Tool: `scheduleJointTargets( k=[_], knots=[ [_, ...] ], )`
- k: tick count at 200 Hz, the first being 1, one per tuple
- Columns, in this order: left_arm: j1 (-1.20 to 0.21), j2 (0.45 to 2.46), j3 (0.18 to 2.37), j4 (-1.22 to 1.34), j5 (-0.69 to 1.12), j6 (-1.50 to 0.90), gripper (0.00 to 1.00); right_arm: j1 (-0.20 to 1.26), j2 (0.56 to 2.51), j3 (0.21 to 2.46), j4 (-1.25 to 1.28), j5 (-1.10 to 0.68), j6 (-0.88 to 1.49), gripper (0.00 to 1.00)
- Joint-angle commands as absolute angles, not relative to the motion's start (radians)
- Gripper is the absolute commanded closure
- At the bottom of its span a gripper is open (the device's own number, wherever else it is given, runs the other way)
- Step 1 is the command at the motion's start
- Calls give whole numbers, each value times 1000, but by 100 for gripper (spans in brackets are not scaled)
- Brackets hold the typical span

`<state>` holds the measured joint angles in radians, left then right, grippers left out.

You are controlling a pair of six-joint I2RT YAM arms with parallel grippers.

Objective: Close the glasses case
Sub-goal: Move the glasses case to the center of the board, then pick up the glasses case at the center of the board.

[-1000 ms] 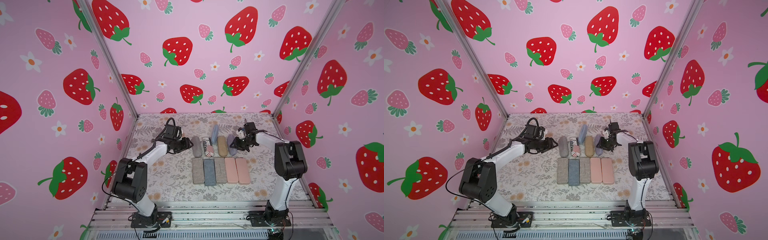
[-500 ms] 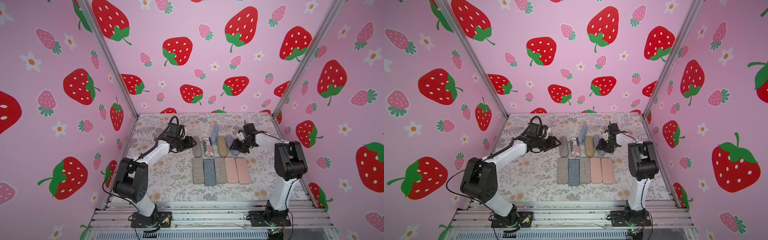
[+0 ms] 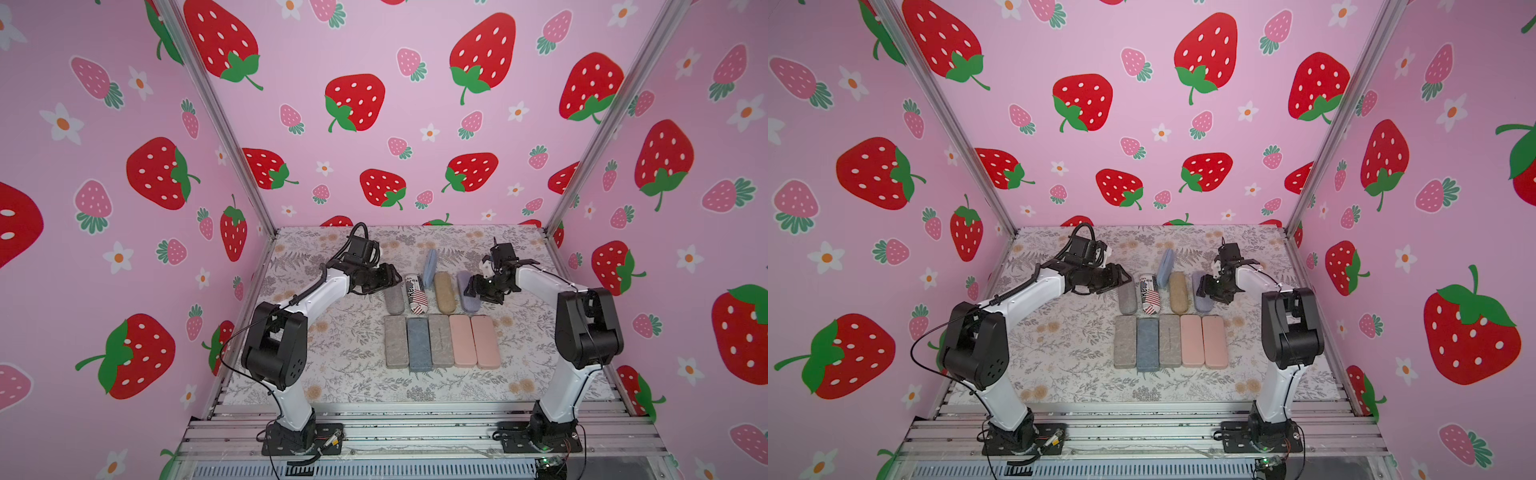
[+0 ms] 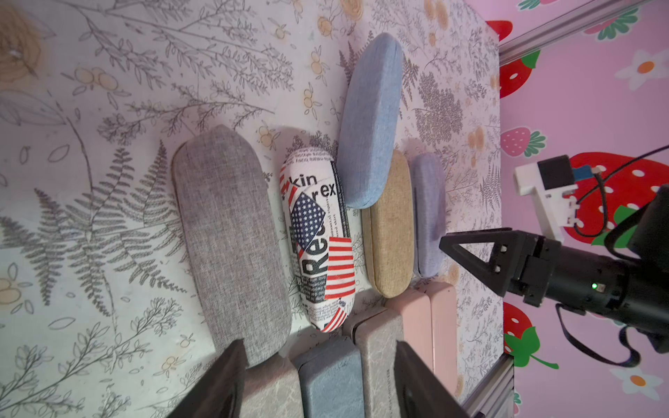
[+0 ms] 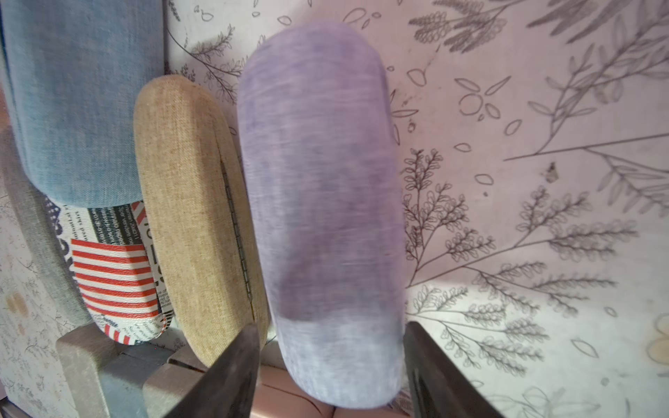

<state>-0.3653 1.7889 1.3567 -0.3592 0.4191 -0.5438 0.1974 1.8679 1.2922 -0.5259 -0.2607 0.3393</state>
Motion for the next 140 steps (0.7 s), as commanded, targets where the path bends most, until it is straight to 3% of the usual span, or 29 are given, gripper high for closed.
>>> scheduleJointTargets(
  k=[1,69,140],
  knots=[
    [-376,1833,1463,-411,416,-511,35,198,1845,1302,-567,-239,328,35],
    [-456,2111,1887,-632,309,-383,30,198,1798,1286,-582,-226,339,33],
    [-546,2435,2356,-840,145,-312,22,198,1561,1165,-575,-231,390,30]
  ],
)
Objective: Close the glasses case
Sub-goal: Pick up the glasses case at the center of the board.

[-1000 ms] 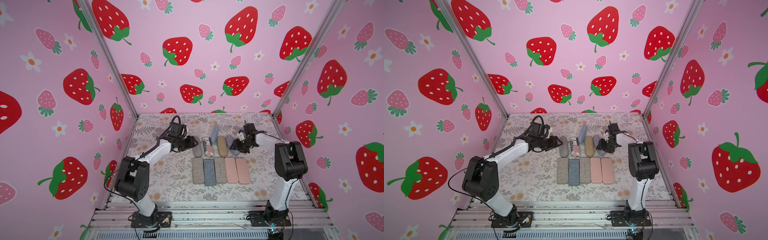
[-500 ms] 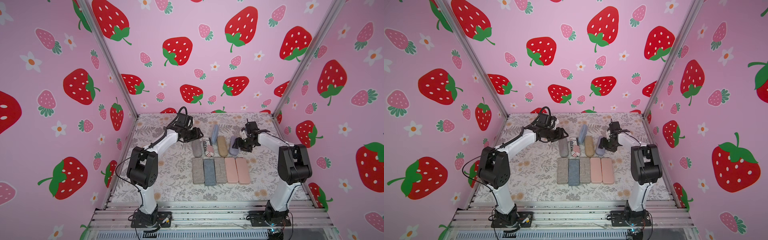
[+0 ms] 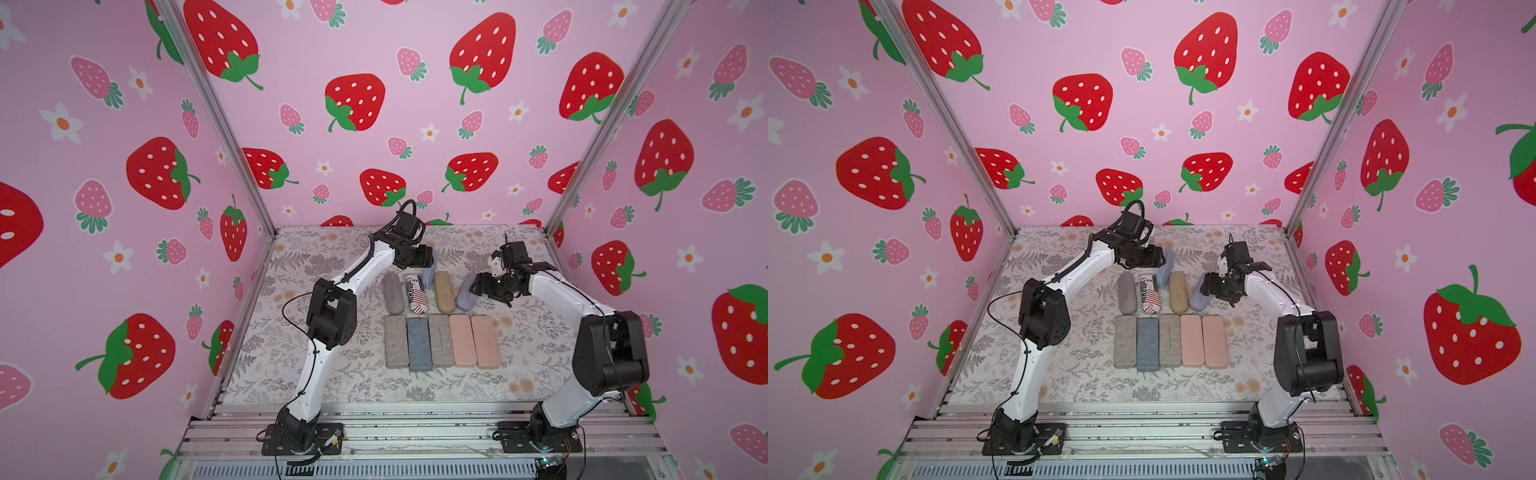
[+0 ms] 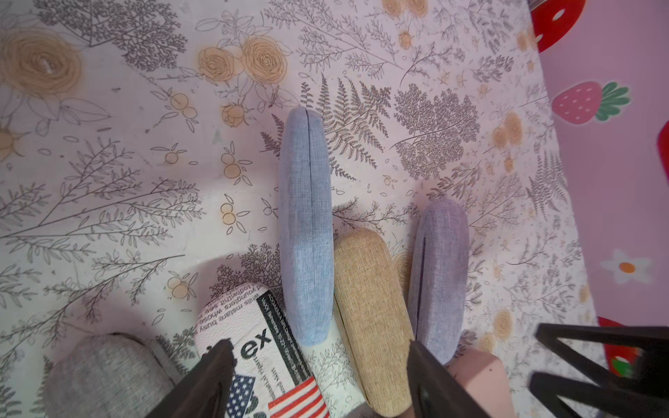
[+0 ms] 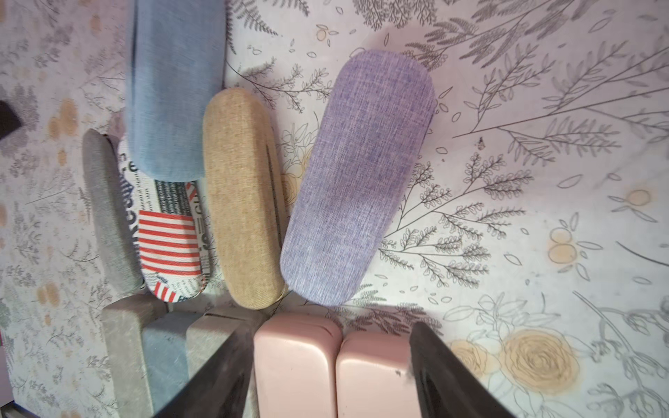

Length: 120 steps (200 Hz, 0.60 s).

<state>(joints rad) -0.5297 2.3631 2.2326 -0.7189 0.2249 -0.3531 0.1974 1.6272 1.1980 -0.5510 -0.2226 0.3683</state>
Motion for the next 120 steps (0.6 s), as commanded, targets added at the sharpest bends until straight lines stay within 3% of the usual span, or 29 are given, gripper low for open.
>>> scheduleJointTargets(
  k=[1,72,120],
  knots=[
    [-546,2439,2361,-842,145,-312,22,197,1558,1164,-574,-233,390,30],
    [-560,2577,2504,-833,143,-371,21,198,1469,1120,-572,-287,400,29],
    [-559,2625,2527,-793,149,-399,30,198,1470,1097,-544,-312,408,29]
  ],
)
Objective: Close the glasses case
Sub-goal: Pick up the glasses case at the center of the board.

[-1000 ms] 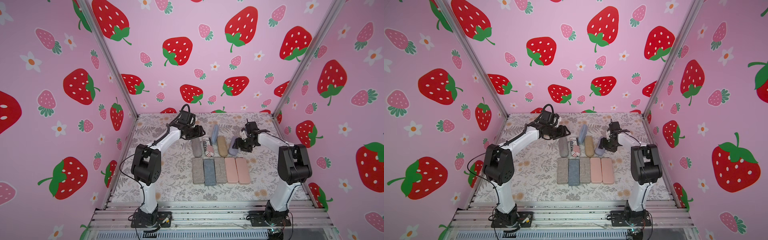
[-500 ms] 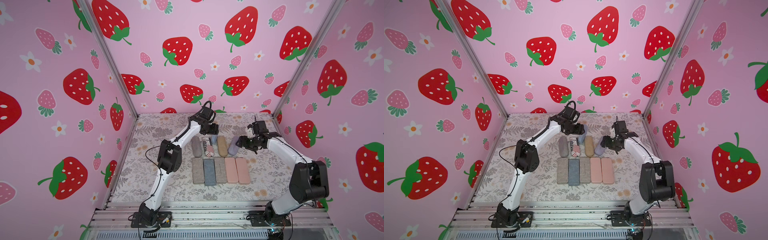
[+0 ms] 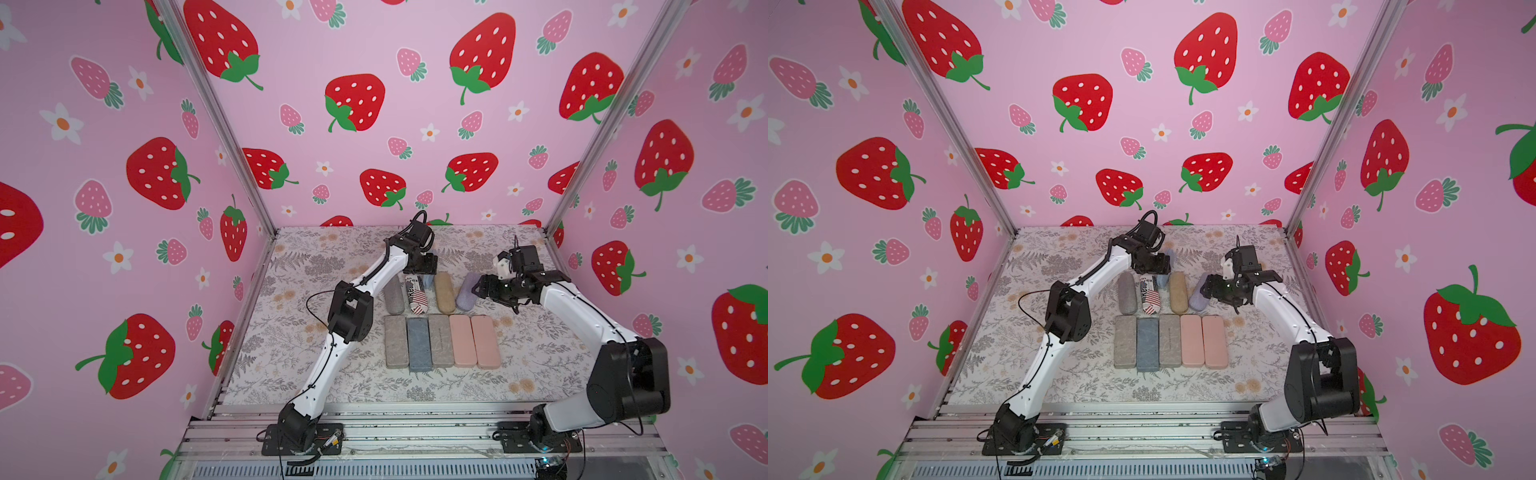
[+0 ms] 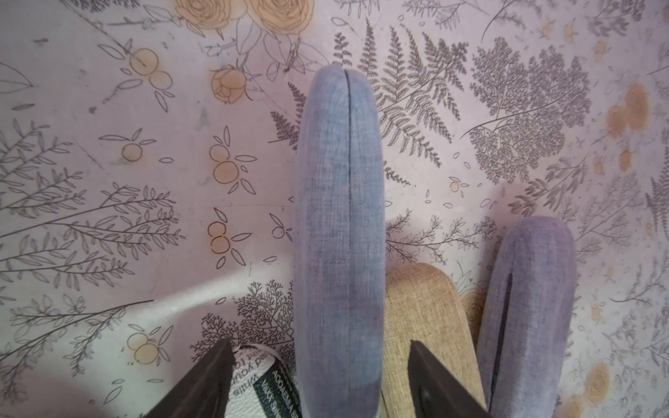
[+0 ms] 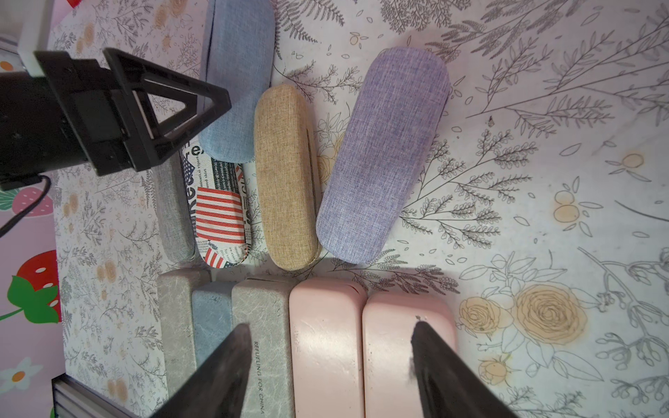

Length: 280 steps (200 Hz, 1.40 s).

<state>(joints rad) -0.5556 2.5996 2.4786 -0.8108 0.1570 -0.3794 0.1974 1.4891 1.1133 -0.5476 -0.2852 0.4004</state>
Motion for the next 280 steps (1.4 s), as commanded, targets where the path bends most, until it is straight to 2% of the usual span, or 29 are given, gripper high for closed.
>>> scheduleJointTargets(
  k=[1,25,65,130,163,208,228,280],
  knots=[
    [-559,2626,2528,-792,150,-401,30,198,1471,1096,-544,-313,408,29],
    [-559,2648,2543,-773,164,-417,36,198,1471,1092,-543,-316,404,30],
    [-557,2692,2569,-771,180,-426,37,198,1475,1105,-553,-310,394,30],
    [-542,2694,2548,-698,228,-465,69,198,1474,1100,-555,-317,396,31],
    [-539,2681,2524,-650,232,-478,72,198,1472,1101,-555,-319,397,31],
    [-521,2527,2480,-627,242,-482,71,198,1475,1109,-554,-318,405,31],
    [-507,2389,2352,-598,244,-472,71,198,1480,1119,-558,-314,407,31],
    [-396,1926,1713,-400,293,-466,70,199,1500,1129,-572,-313,425,31]
  ],
)
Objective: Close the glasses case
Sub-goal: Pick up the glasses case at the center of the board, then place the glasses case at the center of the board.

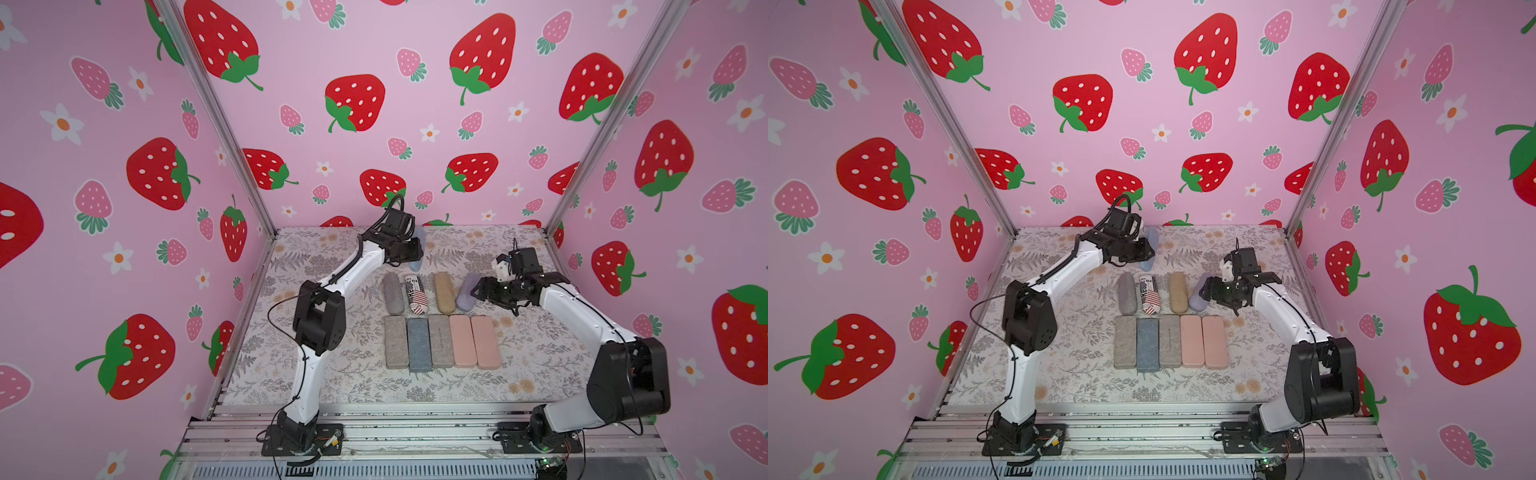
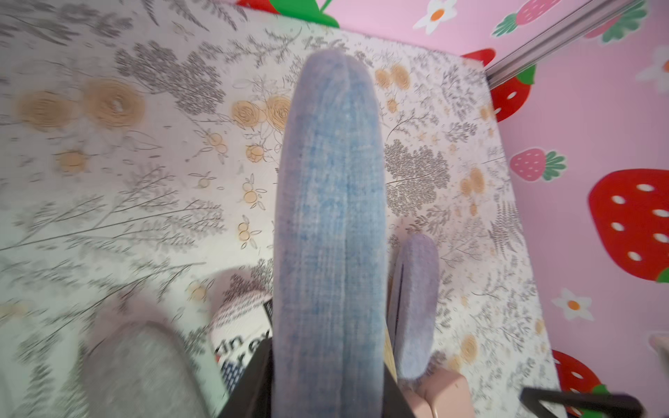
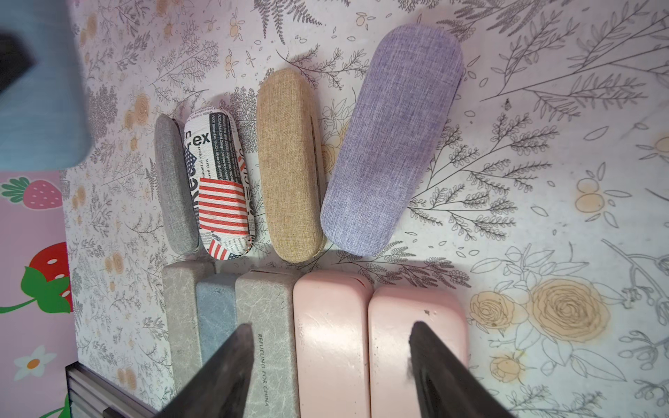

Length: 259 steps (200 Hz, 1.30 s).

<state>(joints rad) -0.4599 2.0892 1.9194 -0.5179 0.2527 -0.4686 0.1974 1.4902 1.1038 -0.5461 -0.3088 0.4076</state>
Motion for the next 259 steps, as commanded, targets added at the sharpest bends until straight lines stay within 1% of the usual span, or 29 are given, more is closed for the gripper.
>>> scheduleJointTargets(
  k=[1,23,43,73,96,134,192,206,259],
  knots=[
    [-392,1919,1702,-395,295,-466,70,199,1501,1129,-572,-314,425,31],
    [-330,1775,1451,-308,338,-487,70,207,1502,1131,-576,-311,431,31],
    [-291,1687,1282,-255,356,-487,70,219,1502,1133,-581,-305,436,31],
    [-260,1630,1123,-179,370,-481,69,246,1511,1138,-603,-289,438,31],
    [-239,1636,1045,-100,410,-508,69,262,1505,1131,-604,-283,447,30],
    [-236,1696,993,-48,418,-518,69,278,1498,1128,-617,-269,446,30],
    [-236,1797,1006,11,428,-545,69,284,1486,1123,-630,-262,448,30],
    [-236,1809,1021,6,429,-545,67,285,1484,1123,-631,-262,448,30],
    [-235,1846,1040,4,433,-550,57,287,1482,1124,-632,-263,451,30]
  ],
)
